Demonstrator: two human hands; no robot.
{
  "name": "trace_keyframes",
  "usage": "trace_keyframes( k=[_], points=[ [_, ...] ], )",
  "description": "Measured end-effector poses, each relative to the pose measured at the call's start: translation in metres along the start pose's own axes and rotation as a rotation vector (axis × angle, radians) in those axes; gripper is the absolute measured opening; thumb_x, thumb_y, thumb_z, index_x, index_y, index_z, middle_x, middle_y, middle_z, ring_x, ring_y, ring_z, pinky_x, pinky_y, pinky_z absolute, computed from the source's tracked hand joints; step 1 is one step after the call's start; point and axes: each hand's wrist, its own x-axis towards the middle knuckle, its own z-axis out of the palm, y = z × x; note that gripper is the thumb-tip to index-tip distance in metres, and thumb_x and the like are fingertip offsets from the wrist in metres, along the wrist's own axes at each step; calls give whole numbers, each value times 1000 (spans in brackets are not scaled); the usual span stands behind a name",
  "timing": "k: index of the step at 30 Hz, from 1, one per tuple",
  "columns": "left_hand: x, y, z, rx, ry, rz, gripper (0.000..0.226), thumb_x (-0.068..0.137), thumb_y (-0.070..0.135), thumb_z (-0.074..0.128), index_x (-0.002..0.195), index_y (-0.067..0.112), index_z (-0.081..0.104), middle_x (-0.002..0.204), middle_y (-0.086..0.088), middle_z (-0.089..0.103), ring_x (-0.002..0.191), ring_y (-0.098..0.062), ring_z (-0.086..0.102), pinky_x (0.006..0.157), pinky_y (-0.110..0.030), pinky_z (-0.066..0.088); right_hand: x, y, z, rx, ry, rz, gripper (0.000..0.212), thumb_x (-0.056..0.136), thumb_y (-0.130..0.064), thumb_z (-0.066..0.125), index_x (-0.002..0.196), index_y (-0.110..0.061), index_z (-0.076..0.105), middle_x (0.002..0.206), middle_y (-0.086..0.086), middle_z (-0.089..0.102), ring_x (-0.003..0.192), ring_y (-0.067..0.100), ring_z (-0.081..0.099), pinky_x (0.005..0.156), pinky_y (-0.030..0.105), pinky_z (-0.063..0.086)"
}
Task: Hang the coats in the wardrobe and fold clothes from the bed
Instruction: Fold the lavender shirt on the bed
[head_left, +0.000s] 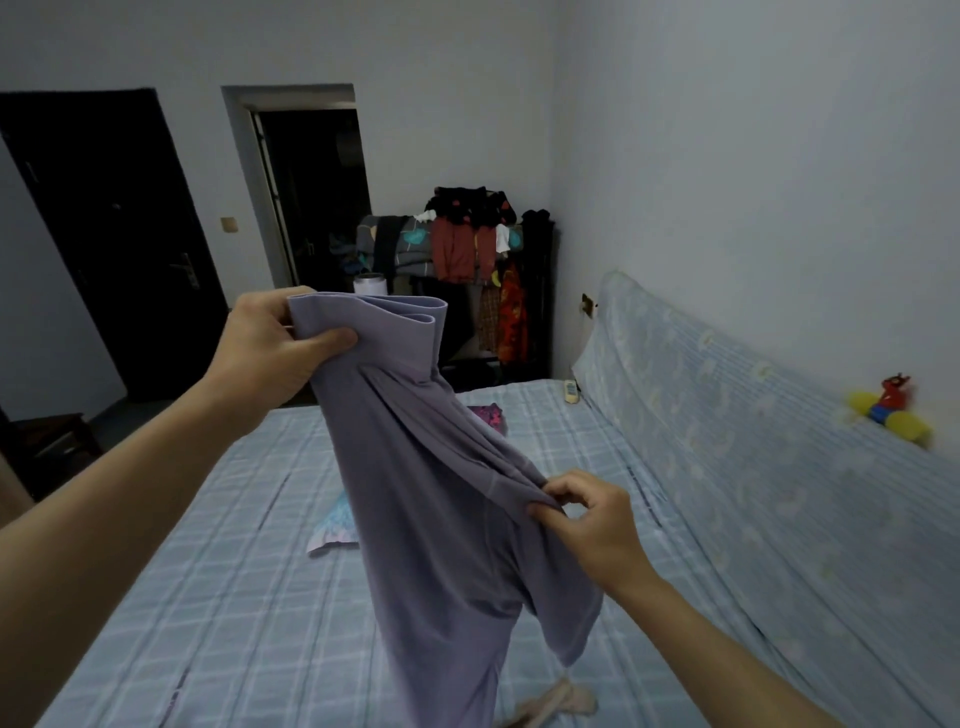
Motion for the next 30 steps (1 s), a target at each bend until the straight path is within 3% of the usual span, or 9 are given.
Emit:
trace_keyframes(
  k=[5, 9, 18, 22, 25, 30],
  points=[
    [1, 3, 2, -35, -47, 25, 21, 81, 8, 76, 91, 27, 74, 90, 3, 75, 87, -17, 72, 70, -27, 61, 4, 0, -20, 34, -11, 18, 15, 70, -7, 85, 73, -12, 71, 71, -3, 68, 68, 12, 64, 67, 27, 54],
    [-1, 6, 2, -107, -73, 22, 21, 73, 20, 78, 92, 29, 74, 91, 5, 76, 87, -14, 72, 69, -22, 58, 11, -3, -44, 75, -42, 42, 20, 75, -5, 81, 74, -22, 71, 74, -4, 70, 70, 11, 66, 68, 23, 53],
    [0, 4, 10, -208, -104, -6, 27, 69, 22, 78, 96, 21, 75, 96, -2, 76, 92, -22, 72, 77, -33, 61, 23, -4, -81, 223, -119, 166, 16, 87, -8, 70, 81, -20, 62, 75, -3, 65, 67, 14, 63, 63, 23, 51],
    [-2, -1, 17, -230, -104, -11, 22, 68, 24, 79, 90, 28, 77, 93, 0, 76, 88, -18, 72, 70, -26, 60, 15, -1, -85, 53, -125, 136, 21, 80, -13, 79, 89, -26, 66, 82, -5, 67, 70, 12, 65, 69, 24, 53],
    [-4, -7, 20, -239, -119, -19, 20, 69, 23, 78, 88, 30, 77, 91, 2, 76, 85, -15, 73, 64, -22, 57, 8, -3, -90, -103, -227, 15, 11, 79, -20, 79, 89, -21, 73, 80, -8, 71, 75, 7, 68, 72, 21, 51],
    [-8, -12, 27, -245, -132, -23, 20, 69, 21, 77, 85, 33, 77, 88, 4, 76, 82, -12, 73, 61, -22, 57, -2, 2, -87, -306, -327, -43, 7, 79, -7, 74, 85, -12, 75, 78, -3, 70, 73, 11, 65, 69, 22, 48]
  ],
)
